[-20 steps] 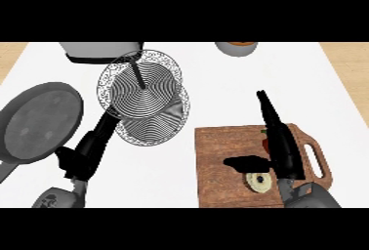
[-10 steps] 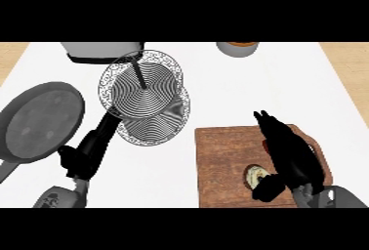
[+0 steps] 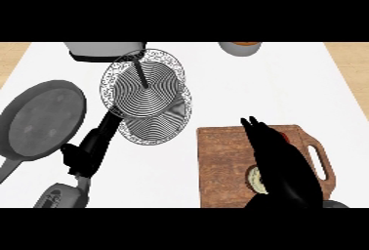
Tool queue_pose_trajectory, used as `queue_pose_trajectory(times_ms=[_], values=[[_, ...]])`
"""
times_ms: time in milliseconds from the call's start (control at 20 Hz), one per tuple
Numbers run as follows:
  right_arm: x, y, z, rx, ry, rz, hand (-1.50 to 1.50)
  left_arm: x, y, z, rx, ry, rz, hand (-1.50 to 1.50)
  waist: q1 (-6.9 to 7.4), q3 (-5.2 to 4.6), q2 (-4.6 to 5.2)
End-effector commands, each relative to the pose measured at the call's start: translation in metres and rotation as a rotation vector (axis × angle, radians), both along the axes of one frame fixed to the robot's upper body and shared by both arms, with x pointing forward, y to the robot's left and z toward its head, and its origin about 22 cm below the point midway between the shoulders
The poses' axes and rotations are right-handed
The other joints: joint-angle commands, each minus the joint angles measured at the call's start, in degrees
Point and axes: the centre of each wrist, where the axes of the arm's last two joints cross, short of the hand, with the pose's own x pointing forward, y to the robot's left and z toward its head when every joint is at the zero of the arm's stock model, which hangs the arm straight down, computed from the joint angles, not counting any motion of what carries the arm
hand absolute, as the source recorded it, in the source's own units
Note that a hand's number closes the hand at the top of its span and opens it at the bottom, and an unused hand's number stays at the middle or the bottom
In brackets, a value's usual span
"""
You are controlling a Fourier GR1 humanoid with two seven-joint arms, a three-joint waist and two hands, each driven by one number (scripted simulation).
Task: Pick the cupcake from the cutting board and place it in the tiered basket
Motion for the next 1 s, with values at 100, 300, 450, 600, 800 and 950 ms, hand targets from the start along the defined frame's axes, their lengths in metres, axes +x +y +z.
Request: queue_pose_trajectory(times_ms=[100, 300, 450, 600, 800, 950], values=[[0.005, -0.001, -0.009, -0.247, 0.065, -0.228, -1.5, -0.005, -0.009, -0.005, -0.013, 0.01, -0.011, 0.0, 0.33, 0.08, 0.13], [0.0, -0.006, -0.027, -0.269, 0.148, -0.269, -1.5, -0.004, 0.006, -0.006, -0.006, -0.007, 0.003, 0.0, -0.17, 0.05, 0.1], [-0.002, 0.01, -0.042, -0.235, 0.175, -0.275, -1.5, -0.006, 0.0, -0.004, -0.016, -0.002, -0.011, 0.0, 0.64, 0.14, 0.23], [0.009, 0.005, -0.051, -0.215, 0.182, -0.272, -1.5, 0.004, -0.015, -0.002, -0.012, -0.022, -0.005, 0.0, 0.54, 0.2, 0.46], [-0.007, -0.006, -0.058, -0.23, 0.16, -0.301, -1.5, 0.003, 0.004, 0.009, 0.005, -0.011, 0.0, 0.0, 0.27, 0.24, 0.19], [-0.01, -0.009, -0.06, -0.21, 0.172, -0.342, -1.5, 0.002, 0.002, 0.003, 0.027, -0.011, 0.002, 0.0, 0.09, 0.23, 0.18]])
